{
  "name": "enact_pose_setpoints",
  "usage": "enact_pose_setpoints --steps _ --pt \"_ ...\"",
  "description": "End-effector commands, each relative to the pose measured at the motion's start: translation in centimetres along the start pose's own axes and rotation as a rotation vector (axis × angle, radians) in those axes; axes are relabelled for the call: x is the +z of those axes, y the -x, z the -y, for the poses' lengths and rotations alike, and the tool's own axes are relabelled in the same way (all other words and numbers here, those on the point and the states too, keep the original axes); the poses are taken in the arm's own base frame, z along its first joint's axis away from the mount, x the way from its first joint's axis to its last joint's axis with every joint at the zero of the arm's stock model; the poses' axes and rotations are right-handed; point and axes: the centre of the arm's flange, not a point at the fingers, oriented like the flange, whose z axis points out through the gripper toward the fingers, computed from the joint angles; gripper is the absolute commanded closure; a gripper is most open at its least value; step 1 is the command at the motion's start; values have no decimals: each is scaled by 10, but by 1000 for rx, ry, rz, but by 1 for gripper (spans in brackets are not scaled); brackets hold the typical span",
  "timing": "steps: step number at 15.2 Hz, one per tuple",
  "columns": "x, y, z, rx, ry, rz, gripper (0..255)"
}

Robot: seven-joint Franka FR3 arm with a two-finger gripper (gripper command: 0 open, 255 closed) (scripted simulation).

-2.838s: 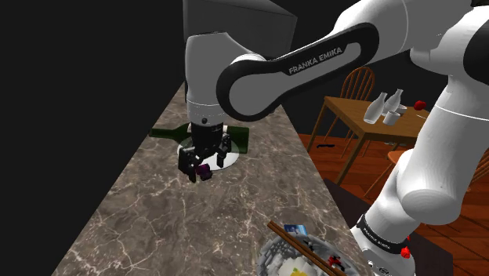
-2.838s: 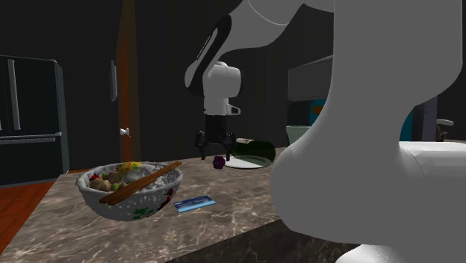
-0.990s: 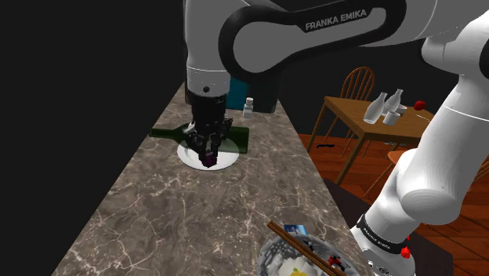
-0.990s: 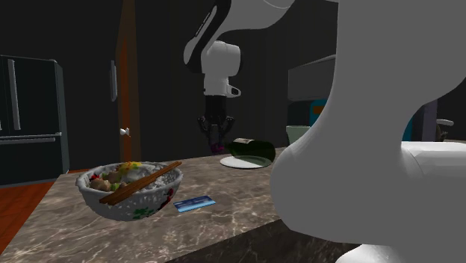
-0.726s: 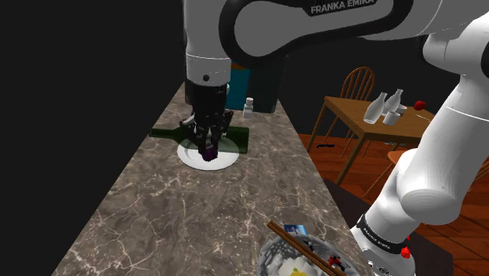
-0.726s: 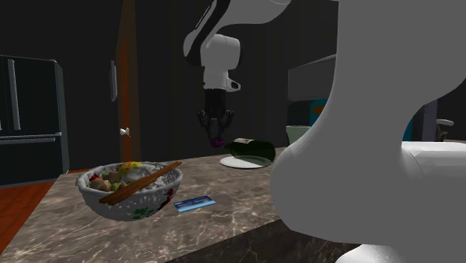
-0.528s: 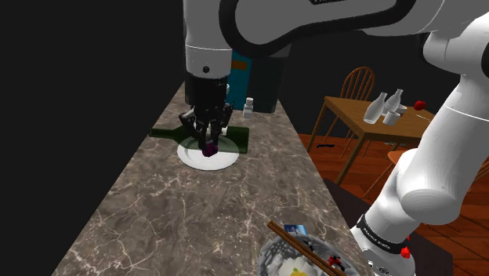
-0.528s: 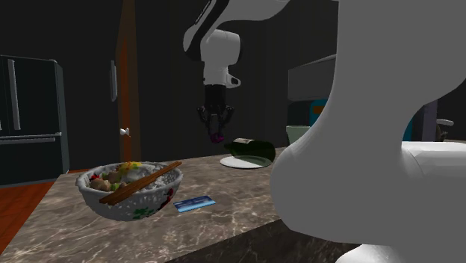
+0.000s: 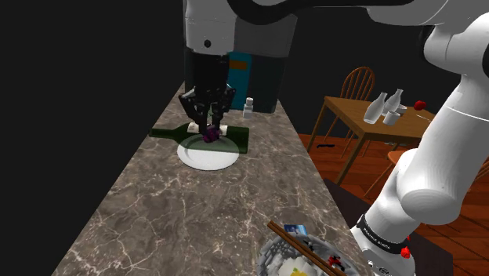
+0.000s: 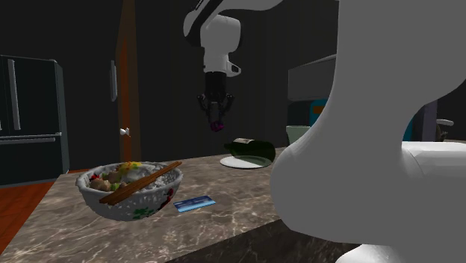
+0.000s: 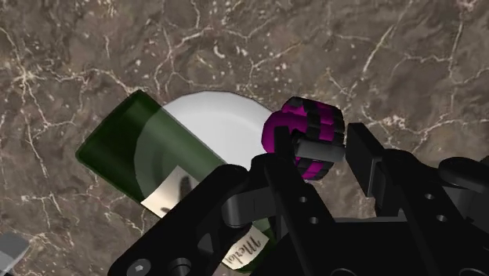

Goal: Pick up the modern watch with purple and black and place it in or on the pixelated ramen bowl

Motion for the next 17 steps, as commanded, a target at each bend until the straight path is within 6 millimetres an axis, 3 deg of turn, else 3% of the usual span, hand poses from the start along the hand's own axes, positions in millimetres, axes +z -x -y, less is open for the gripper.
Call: enact_pose_setpoints --steps 1,4,17 --pt "-11 1 1 0 0 1 255" --pt "-22 2 1 0 0 1 255" --pt "-18 170 33 0 0 1 255"
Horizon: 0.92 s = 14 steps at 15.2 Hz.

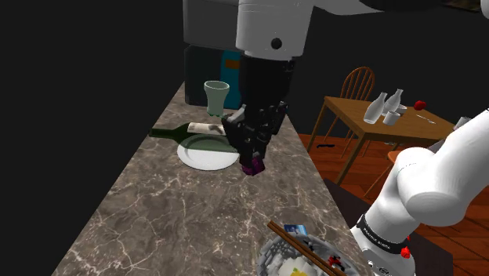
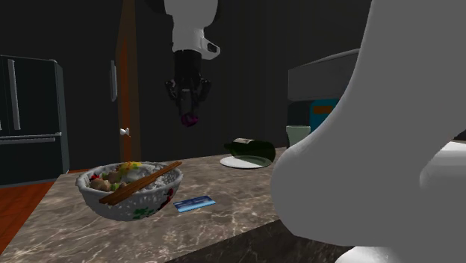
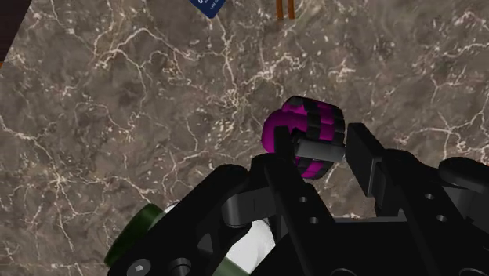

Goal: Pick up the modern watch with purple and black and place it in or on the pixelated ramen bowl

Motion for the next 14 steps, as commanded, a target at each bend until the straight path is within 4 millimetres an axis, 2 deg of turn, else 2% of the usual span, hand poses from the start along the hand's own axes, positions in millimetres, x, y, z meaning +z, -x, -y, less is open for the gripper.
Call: enact_pose_setpoints --steps 1,14 --pt "1 26 7 1 0 0 255" --pt "5 198 41 1 0 0 255"
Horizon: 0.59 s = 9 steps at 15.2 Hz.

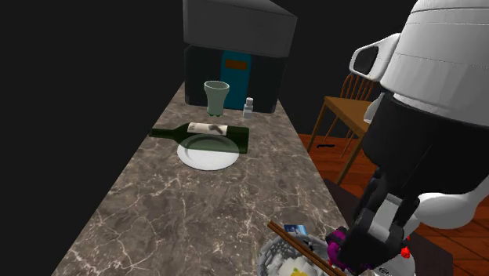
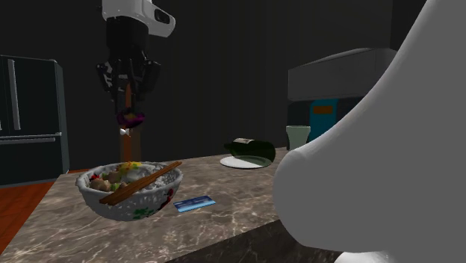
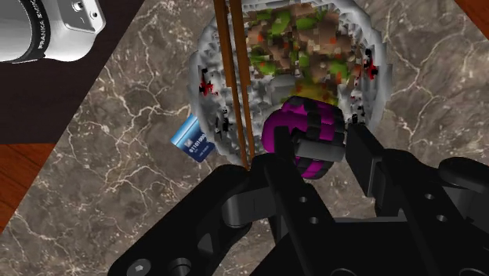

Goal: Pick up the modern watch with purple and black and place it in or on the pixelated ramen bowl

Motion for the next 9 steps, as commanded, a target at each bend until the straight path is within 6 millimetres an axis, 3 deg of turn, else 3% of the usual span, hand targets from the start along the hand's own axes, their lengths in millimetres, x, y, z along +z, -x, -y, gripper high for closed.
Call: enact_pose_setpoints --steps 1,9 --pt "7 13 3 1 0 0 255" --pt "49 11 3 1 0 0 255"
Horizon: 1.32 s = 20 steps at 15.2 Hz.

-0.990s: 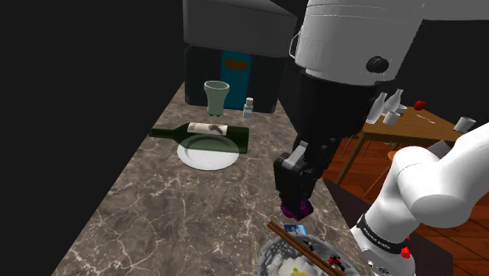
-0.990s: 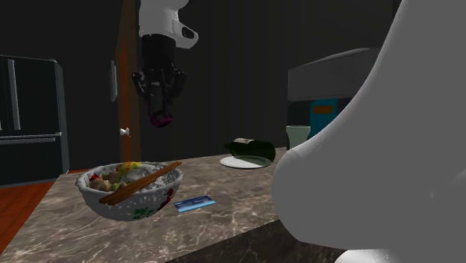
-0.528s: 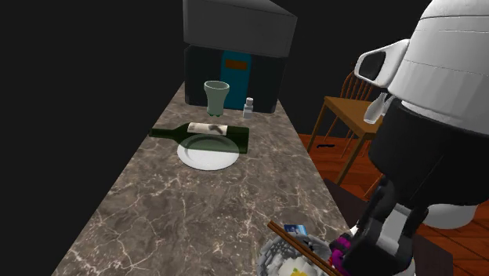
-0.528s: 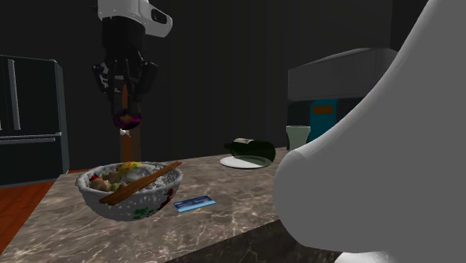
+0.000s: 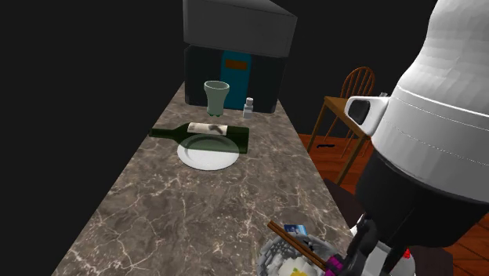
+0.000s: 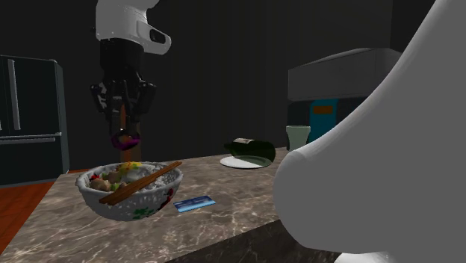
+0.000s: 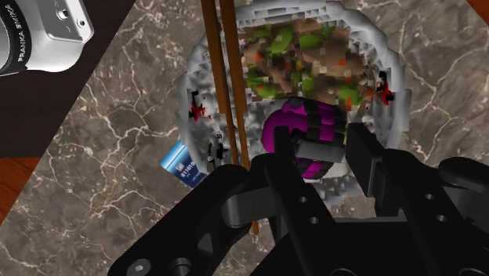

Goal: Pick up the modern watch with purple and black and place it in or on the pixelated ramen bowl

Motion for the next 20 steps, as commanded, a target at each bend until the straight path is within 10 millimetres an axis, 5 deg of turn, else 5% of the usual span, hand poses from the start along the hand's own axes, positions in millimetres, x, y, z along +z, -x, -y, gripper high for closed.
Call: enact_pose_setpoints --steps 1,7,14,15,20 --pt "11 -1 0 0 0 0 255" --pt "40 -2 0 0 0 0 255" --pt "40 -2 0 0 0 0 255" --pt "40 -3 1 0 0 0 0" --pt "40 -2 0 0 0 0 0"
